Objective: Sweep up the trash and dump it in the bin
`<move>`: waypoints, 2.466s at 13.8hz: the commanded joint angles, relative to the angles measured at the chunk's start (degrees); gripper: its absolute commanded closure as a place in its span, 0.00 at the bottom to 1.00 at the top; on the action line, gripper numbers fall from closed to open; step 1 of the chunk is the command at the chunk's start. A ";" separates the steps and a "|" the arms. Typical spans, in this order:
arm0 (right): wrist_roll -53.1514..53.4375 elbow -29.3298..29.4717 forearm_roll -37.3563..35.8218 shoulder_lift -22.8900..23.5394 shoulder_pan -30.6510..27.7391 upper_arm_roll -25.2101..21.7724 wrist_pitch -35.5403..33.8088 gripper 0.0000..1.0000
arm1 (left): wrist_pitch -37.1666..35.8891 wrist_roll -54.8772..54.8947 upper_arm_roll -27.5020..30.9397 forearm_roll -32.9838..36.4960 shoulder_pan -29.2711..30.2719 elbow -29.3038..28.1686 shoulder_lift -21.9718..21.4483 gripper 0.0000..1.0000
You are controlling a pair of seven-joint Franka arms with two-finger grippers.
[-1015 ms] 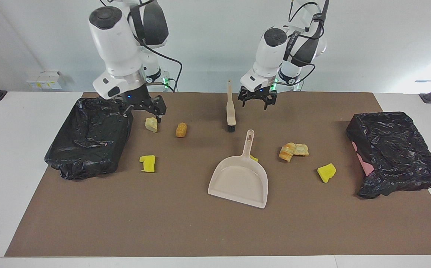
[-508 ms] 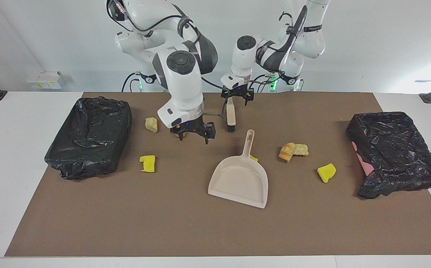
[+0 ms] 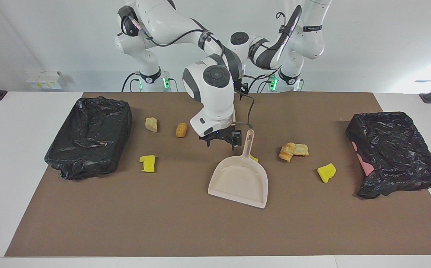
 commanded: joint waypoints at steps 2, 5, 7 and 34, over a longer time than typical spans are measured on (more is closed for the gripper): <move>4.35 3.85 0.18 2.91 2.56 1.14 1.12 0.00 | -0.98 -3.89 0.91 -0.49 -0.94 -1.25 -1.98 1.00; 5.51 2.97 0.18 2.91 3.88 1.23 1.57 0.00 | -1.77 -4.17 1.09 -0.23 0.46 -1.25 -1.89 1.00; 5.68 1.39 0.01 2.91 5.02 1.14 2.19 0.00 | -3.96 -4.17 1.17 0.21 2.39 -0.37 -2.42 1.00; -33.83 -8.02 -0.87 -7.02 -1.91 0.97 -4.48 1.00 | -16.01 47.94 1.44 7.60 54.85 19.47 4.15 1.00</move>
